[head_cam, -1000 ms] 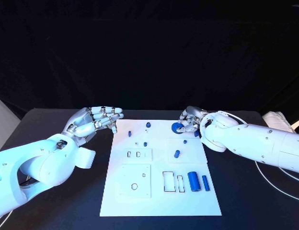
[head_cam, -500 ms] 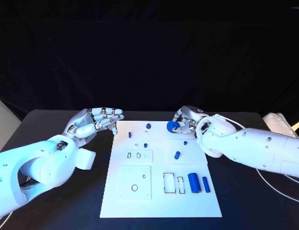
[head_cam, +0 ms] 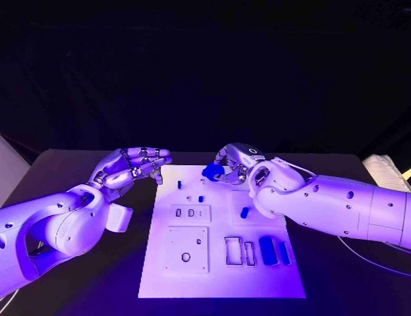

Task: Assemble the parts on the task board

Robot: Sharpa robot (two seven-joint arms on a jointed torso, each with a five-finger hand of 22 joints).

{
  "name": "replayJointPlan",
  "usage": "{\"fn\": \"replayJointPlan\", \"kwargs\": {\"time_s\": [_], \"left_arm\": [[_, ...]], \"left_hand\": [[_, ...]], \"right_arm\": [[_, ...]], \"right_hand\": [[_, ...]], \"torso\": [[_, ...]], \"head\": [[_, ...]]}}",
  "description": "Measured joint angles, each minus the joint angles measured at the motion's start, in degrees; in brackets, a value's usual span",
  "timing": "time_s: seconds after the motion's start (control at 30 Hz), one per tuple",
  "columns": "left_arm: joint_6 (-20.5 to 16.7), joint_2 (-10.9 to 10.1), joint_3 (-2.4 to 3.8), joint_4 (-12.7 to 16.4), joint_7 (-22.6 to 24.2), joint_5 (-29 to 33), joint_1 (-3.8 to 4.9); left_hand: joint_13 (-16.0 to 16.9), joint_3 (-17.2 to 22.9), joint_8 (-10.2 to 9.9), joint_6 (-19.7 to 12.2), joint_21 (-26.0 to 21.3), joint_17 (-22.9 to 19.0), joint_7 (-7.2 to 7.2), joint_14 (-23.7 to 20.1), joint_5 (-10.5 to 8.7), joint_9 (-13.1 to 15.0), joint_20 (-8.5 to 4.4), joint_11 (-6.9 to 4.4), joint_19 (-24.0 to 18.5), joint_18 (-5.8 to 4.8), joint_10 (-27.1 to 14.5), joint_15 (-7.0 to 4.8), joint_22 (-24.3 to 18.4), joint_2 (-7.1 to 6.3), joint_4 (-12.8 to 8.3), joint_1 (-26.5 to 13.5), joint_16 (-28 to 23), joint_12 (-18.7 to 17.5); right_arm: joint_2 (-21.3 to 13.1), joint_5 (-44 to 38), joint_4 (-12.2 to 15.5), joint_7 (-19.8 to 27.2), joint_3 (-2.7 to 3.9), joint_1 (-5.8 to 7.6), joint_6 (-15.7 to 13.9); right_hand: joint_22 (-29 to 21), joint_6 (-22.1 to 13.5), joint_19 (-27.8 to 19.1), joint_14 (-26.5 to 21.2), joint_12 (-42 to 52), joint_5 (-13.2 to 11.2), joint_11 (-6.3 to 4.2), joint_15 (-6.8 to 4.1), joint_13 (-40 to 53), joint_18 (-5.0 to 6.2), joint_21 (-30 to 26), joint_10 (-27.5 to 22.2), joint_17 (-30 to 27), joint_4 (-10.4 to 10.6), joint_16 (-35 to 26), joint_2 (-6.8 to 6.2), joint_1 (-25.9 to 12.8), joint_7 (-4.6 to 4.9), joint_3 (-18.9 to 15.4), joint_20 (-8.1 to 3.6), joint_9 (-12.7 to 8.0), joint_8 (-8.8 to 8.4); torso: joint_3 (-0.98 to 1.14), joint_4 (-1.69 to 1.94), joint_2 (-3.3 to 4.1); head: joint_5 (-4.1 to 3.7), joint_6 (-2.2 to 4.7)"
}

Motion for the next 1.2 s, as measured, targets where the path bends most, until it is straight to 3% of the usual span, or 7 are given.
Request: {"fn": "replayJointPlan", "kwargs": {"time_s": [0.5, 1.2], "left_arm": [[0.1, 0.1, 0.01, 0.2, -0.1, 0.0, 0.00], [0.2, 0.0, 0.00, 0.3, -0.2, 0.0, 0.02]], "left_hand": [[0.0, 0.2, 0.0, 0.0, 0.3, 0.0, 0.00, 0.0, 0.00, 0.0, 0.15, 0.00, -0.1, 0.00, 0.0, 0.00, 0.0, 0.00, -0.2, 0.0, 0.0, 0.0], [0.0, 0.2, 0.0, 0.0, 0.3, 0.0, 0.00, 0.0, 0.00, 0.0, 0.14, 0.00, -0.1, 0.00, 0.0, 0.00, 0.0, 0.00, -0.2, 0.0, 0.0, 0.0]], "right_arm": [[5.5, -1.8, -5.2, -1.0, -0.28, -1.54, 1.2], [8.1, -2.6, -8.0, -1.2, -0.24, -2.33, 2.5]], "right_hand": [[0.0, 0.0, 0.0, 0.0, 0.0, 0.0, 0.00, 0.00, 0.0, 0.00, 0.0, 0.0, 0.0, 0.0, 0.0, 0.00, 0.0, -0.02, 0.3, 0.00, 0.0, -0.42], [0.0, 0.1, 0.0, 0.0, 0.0, 0.0, 0.01, 0.01, 0.0, 0.01, 0.0, 0.0, 0.0, 0.3, 0.0, -0.53, -0.5, -0.13, 0.9, 0.01, -0.3, -0.28]], "torso": [[-0.07, 0.08, 0.05], [0.06, -0.03, 0.05]], "head": [[-0.03, -0.20], [0.37, -0.39]]}}
